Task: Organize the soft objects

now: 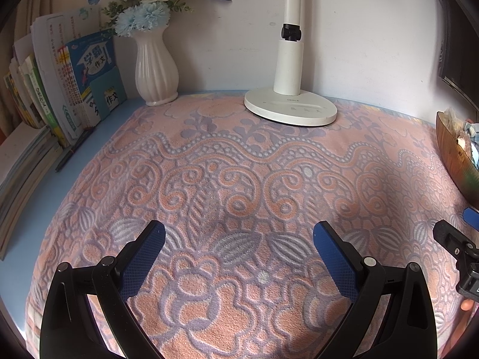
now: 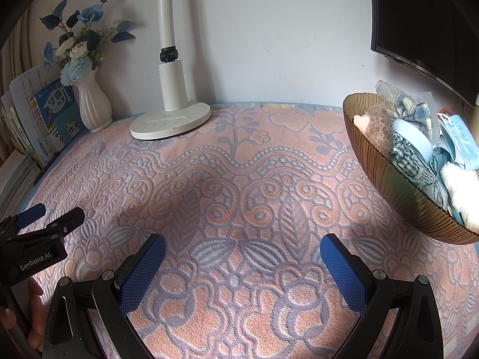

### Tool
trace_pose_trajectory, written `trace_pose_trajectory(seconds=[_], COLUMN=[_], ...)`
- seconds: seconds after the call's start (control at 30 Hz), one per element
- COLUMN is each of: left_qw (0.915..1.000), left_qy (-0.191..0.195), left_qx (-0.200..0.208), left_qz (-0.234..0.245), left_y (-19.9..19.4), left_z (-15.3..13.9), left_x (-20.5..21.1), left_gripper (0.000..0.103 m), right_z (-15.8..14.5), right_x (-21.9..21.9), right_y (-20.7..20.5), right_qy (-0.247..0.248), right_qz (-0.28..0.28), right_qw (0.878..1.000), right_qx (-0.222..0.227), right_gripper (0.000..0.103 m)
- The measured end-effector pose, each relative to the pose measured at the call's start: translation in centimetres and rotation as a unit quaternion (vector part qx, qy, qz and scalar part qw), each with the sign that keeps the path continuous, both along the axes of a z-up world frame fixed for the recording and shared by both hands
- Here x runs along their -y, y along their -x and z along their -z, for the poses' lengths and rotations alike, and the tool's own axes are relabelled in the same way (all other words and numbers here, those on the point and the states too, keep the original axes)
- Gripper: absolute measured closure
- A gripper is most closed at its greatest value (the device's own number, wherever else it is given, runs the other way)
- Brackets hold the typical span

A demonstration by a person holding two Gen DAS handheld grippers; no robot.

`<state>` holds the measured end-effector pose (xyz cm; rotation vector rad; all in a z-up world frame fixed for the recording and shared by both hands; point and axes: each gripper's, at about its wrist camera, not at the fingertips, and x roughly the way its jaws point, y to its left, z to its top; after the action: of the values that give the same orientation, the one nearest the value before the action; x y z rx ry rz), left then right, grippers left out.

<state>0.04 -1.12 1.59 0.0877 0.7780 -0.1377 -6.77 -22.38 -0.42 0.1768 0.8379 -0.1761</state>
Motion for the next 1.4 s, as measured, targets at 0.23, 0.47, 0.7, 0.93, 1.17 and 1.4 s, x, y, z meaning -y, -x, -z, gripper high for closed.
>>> trace_pose_trajectory(seconds=[0.23, 0.47, 0.7, 0.93, 1.17, 1.4], left_qw=[1.0000, 0.9998, 0.9981, 0.9959, 0.9955, 0.9955], left_qy=[0.000, -0.007, -0.015, -0.007, -0.002, -0.003], left_qx=[0.000, -0.011, -0.055, -0.086, -0.093, -0.093], left_qz=[-0.001, -0.014, -0.022, -0.027, -0.017, -0.016], left_y=[0.0, -0.2, -1.2, -1.9, -2.0, -2.1], left_z=[0.0, 0.4, 1.5, 2.0, 2.1, 2.1], left_x=[0.0, -0.1, -0.2, -0.6, -0.7, -0.7], left_gripper=[0.004, 0.004, 0.004, 0.000, 0.000, 0.000], right_z=[0.0, 0.0, 1.2, 2.8, 2.8, 3.0], right_x=[0.1, 0.1, 0.1, -0.4, 0.0, 0.1], right_y=[0.1, -0.1, -1.1, -1.5, 0.6, 1.0], right_qy=[0.000, -0.001, -0.010, 0.004, 0.007, 0.009], right_qz=[-0.001, -0.002, -0.012, -0.022, -0.060, -0.060], right_qw=[1.000, 1.000, 0.999, 0.993, 0.995, 0.995], right_qx=[0.000, -0.002, -0.051, -0.112, -0.079, -0.080], right_gripper=[0.000, 0.000, 0.000, 0.000, 0.000, 0.000])
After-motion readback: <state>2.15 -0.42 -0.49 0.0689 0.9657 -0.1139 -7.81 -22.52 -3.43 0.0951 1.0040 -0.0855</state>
